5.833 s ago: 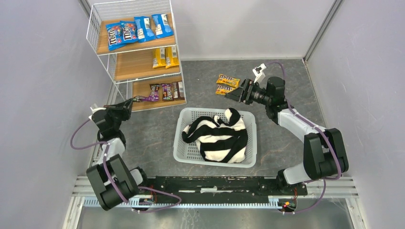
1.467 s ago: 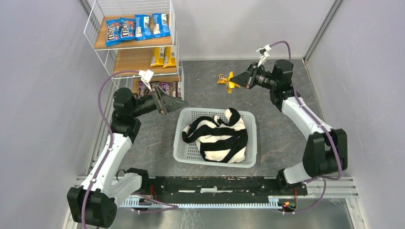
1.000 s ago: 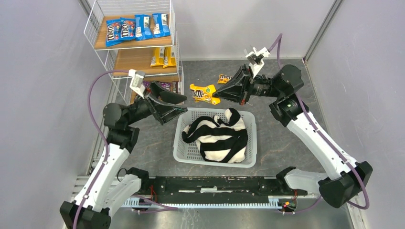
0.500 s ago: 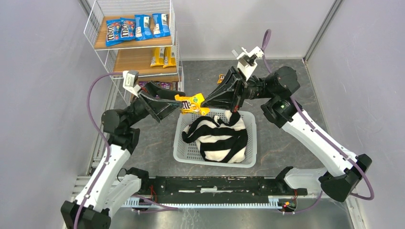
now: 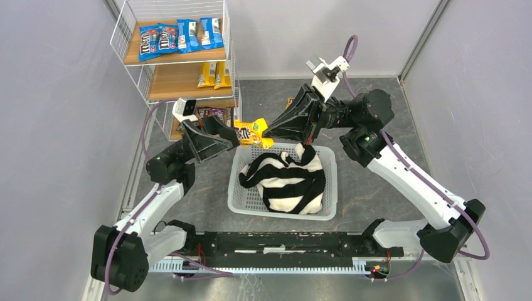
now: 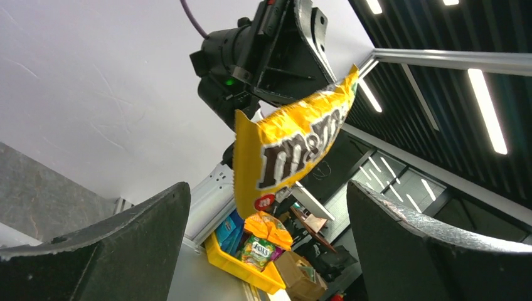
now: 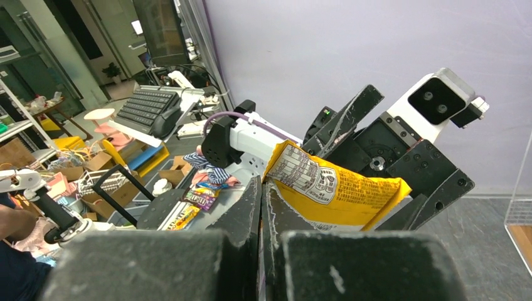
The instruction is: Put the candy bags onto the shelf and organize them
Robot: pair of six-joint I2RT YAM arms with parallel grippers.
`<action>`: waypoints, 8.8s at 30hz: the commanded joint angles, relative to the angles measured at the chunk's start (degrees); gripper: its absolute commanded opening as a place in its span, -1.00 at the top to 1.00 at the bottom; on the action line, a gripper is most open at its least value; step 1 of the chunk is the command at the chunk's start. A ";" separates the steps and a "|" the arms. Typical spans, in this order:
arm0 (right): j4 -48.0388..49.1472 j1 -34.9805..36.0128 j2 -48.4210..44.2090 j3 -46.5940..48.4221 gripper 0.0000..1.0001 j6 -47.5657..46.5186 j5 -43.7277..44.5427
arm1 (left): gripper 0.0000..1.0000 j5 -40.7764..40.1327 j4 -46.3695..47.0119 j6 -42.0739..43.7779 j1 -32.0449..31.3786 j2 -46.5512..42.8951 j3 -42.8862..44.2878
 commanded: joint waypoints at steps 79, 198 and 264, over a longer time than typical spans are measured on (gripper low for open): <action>-21.32 -23.16 -2.55 -16.11 -0.44 -17.52 9.58 | 0.41 -44.39 -98.43 34.76 14.04 -18.03 18.91; -7.05 -25.03 -3.60 -29.99 -0.46 -10.21 4.63 | 0.54 -52.44 -86.80 22.95 23.05 19.25 30.19; -9.99 -25.04 -0.26 -29.94 -0.46 -13.17 7.90 | -0.26 -48.82 -83.89 31.19 23.08 9.64 22.90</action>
